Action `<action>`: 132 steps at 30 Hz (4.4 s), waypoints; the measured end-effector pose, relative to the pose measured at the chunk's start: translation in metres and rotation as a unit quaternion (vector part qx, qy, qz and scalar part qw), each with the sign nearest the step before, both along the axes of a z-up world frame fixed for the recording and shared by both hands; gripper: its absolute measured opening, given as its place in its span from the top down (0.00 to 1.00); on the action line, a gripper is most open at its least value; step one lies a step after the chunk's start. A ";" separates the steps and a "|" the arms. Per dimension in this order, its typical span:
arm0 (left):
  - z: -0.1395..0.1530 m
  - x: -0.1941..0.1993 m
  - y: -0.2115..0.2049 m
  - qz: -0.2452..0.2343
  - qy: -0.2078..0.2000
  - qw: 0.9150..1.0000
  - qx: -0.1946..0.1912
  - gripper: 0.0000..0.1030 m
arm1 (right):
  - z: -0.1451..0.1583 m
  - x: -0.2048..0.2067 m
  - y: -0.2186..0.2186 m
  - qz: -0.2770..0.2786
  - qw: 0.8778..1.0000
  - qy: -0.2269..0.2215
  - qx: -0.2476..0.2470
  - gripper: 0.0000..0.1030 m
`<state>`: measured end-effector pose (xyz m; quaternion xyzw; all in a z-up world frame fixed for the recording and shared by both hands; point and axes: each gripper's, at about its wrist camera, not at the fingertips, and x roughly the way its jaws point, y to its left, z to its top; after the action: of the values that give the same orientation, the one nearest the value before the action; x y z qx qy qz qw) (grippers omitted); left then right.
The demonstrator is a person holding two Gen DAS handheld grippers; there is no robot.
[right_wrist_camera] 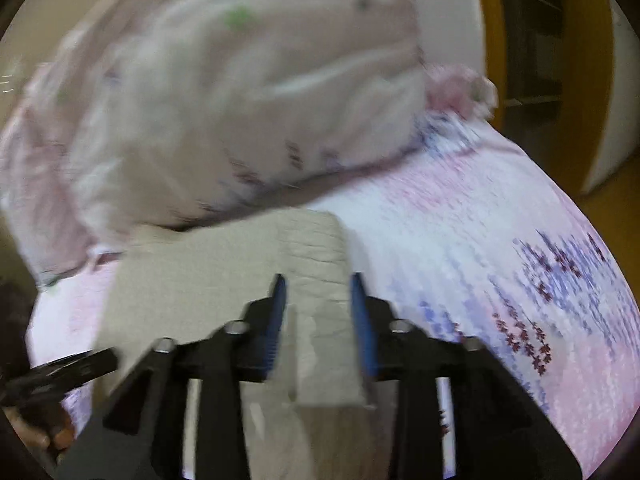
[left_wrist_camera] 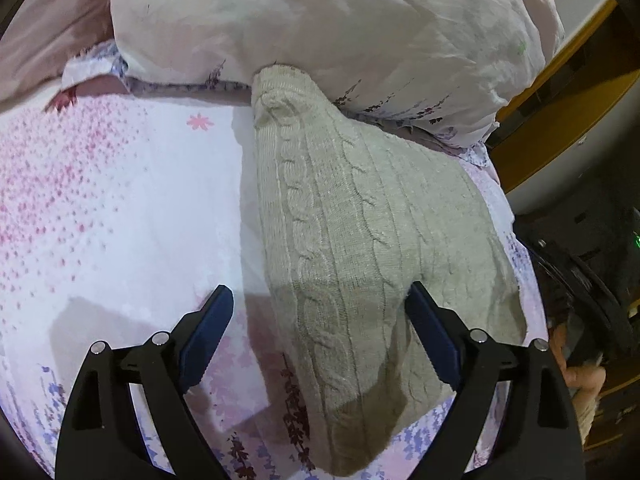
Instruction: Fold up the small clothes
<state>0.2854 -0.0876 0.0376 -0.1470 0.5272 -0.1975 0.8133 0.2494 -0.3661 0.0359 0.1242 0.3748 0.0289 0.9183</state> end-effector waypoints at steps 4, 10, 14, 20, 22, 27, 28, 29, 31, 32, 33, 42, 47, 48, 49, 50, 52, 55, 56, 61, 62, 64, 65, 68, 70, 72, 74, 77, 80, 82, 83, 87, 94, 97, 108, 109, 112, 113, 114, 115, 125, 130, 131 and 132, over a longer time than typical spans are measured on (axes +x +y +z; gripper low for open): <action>-0.001 0.000 -0.002 -0.003 -0.001 1.000 0.000 0.13 | -0.012 0.004 0.016 0.036 0.999 0.029 -0.020 0.65; -0.006 0.011 -0.004 -0.006 0.021 0.999 -0.032 0.13 | -0.029 0.011 0.030 0.040 0.995 0.065 -0.063 0.63; -0.006 0.016 0.009 0.002 0.036 0.997 -0.068 0.13 | -0.010 0.003 0.000 0.026 0.998 0.039 0.038 0.41; -0.004 0.025 0.015 0.007 0.039 0.996 -0.083 0.13 | -0.014 0.018 -0.034 0.011 0.992 0.073 0.107 0.40; -0.006 0.029 0.014 0.007 0.047 0.995 -0.089 0.13 | -0.024 0.025 -0.039 0.013 0.987 0.097 0.128 0.36; -0.012 0.037 0.013 0.003 0.062 0.992 -0.107 0.13 | -0.050 0.037 -0.051 0.018 0.969 0.139 0.202 0.36; -0.013 0.039 0.012 0.003 0.063 0.992 -0.113 0.13 | -0.053 0.038 -0.051 0.019 0.967 0.142 0.212 0.36; -0.014 0.041 0.012 0.003 0.064 0.991 -0.118 0.13 | -0.057 0.039 -0.052 0.024 0.963 0.145 0.227 0.36; -0.016 0.044 0.013 0.003 0.069 0.989 -0.133 0.13 | -0.061 0.041 -0.054 0.033 0.957 0.144 0.248 0.35; -0.017 0.046 0.013 0.003 0.073 0.987 -0.144 0.13 | -0.063 0.043 -0.055 0.038 0.955 0.142 0.258 0.35; -0.019 0.048 0.014 0.004 0.077 0.985 -0.157 0.14 | -0.064 0.044 -0.055 0.044 0.953 0.141 0.265 0.35; -0.024 0.053 0.014 0.014 0.075 0.980 -0.182 0.28 | -0.071 0.051 -0.045 0.094 0.942 0.135 0.293 0.50; -0.023 0.047 0.010 0.025 0.064 0.981 -0.183 0.43 | -0.068 0.046 -0.040 0.098 0.945 0.120 0.290 0.72; -0.020 0.046 0.010 0.022 0.060 0.981 -0.184 0.49 | -0.065 0.044 -0.039 0.098 0.945 0.115 0.290 0.74; -0.019 0.045 0.010 0.019 0.057 0.981 -0.184 0.51 | -0.062 0.042 -0.040 0.098 0.945 0.109 0.292 0.75; -0.017 0.044 0.010 0.016 0.054 0.981 -0.185 0.52 | -0.056 0.039 -0.040 0.098 0.944 0.101 0.299 0.76; -0.013 0.043 0.014 0.012 0.052 0.980 -0.194 0.55 | -0.046 0.035 -0.038 0.102 0.943 0.087 0.305 0.77; -0.006 0.042 0.022 0.005 0.048 0.977 -0.208 0.57 | -0.025 0.031 -0.028 0.110 0.947 0.068 0.295 0.78; -0.002 0.041 0.026 0.002 0.045 0.975 -0.217 0.57 | -0.018 0.031 -0.023 0.112 0.947 0.062 0.294 0.78; 0.025 0.031 0.057 0.002 0.008 0.975 -0.223 0.57 | -0.004 0.034 -0.002 0.129 0.940 0.053 0.311 0.78; 0.029 0.028 0.067 0.004 0.001 0.975 -0.222 0.57 | -0.002 0.037 0.007 0.136 0.938 0.052 0.316 0.78; 0.035 0.023 0.089 0.011 -0.012 0.976 -0.218 0.57 | -0.002 0.041 0.024 0.148 0.934 0.053 0.320 0.78; 0.037 0.019 0.101 0.017 -0.017 0.977 -0.213 0.57 | -0.003 0.043 0.035 0.157 0.932 0.057 0.321 0.79; 0.037 0.009 0.138 0.033 -0.020 0.980 -0.193 0.57 | -0.010 0.050 0.070 0.175 0.930 0.073 0.316 0.79; 0.032 0.004 0.159 0.045 -0.013 0.981 -0.186 0.57 | -0.021 0.055 0.095 0.182 0.929 0.087 0.311 0.79; 0.020 0.002 0.182 0.067 -0.002 0.981 -0.181 0.57 | -0.033 0.057 0.113 0.182 0.932 0.099 0.296 0.79; 0.006 0.005 0.195 0.084 0.012 0.980 -0.180 0.57 | -0.045 0.060 0.128 0.171 0.940 0.116 0.272 0.78; -0.024 0.009 0.206 0.102 0.052 0.976 -0.187 0.54 | -0.051 0.060 0.133 0.160 0.945 0.123 0.256 0.76; -0.032 0.009 0.212 0.104 0.054 0.975 -0.190 0.47 | -0.048 0.060 0.132 0.156 0.945 0.133 0.253 0.75; -0.033 0.011 0.211 0.105 0.057 0.975 -0.185 0.40 | -0.048 0.060 0.132 0.154 0.946 0.136 0.252 0.73; -0.032 0.011 0.212 0.108 0.057 0.976 -0.181 0.39 | -0.048 0.060 0.132 0.150 0.945 0.137 0.258 0.72; -0.029 0.013 0.210 0.104 0.037 0.982 -0.152 0.46 | -0.054 0.058 0.131 0.121 0.935 0.141 0.303 0.75; -0.032 0.010 0.212 0.108 0.042 0.982 -0.148 0.41 | -0.055 0.056 0.121 0.116 0.941 0.149 0.280 0.60; -0.025 0.001 0.214 0.109 0.043 0.982 -0.145 0.40 | -0.043 0.056 0.111 0.103 0.947 0.127 0.275 0.53; -0.013 -0.019 0.197 0.104 -0.010 0.994 -0.042 0.38 | -0.031 0.046 0.127 0.059 0.988 0.093 0.111 0.67; -0.006 -0.025 0.196 0.099 -0.020 0.994 -0.030 0.38 | -0.021 0.036 0.129 0.070 0.991 0.072 0.090 0.67; 0.005 -0.046 0.194 0.080 -0.030 0.996 -0.020 0.35 | -0.002 0.005 0.137 0.129 0.989 0.032 0.068 0.66; 0.007 -0.055 0.192 0.073 -0.033 0.997 -0.012 0.34 | 0.002 -0.006 0.142 0.151 0.986 0.026 0.059 0.66; 0.006 -0.063 0.191 0.068 -0.035 0.997 0.000 0.34 | 0.002 -0.017 0.148 0.175 0.983 0.023 0.043 0.66; 0.005 -0.069 0.190 0.061 -0.035 0.997 0.008 0.34 | 0.001 -0.024 0.155 0.188 0.981 0.023 0.027 0.66; -0.010 -0.088 0.164 0.053 -0.062 0.991 0.105 0.32 | -0.018 -0.036 0.187 0.182 0.979 0.048 -0.077 0.64; 0.012 -0.121 0.163 0.054 -0.121 0.984 0.123 0.11 | -0.003 -0.069 0.167 0.157 0.985 -0.004 -0.069 0.26; 0.015 -0.126 0.163 0.055 -0.130 0.982 0.124 0.10 | -0.003 -0.073 0.167 0.154 0.986 -0.008 -0.067 0.24; 0.017 -0.128 0.163 0.057 -0.138 0.981 0.124 0.08 | -0.002 -0.077 0.166 0.150 0.987 -0.008 -0.062 0.19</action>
<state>0.1571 0.0759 0.0544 -0.0462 0.4213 -0.1026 0.8999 0.1724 -0.2004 0.0343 0.0090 0.3824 0.1437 0.9127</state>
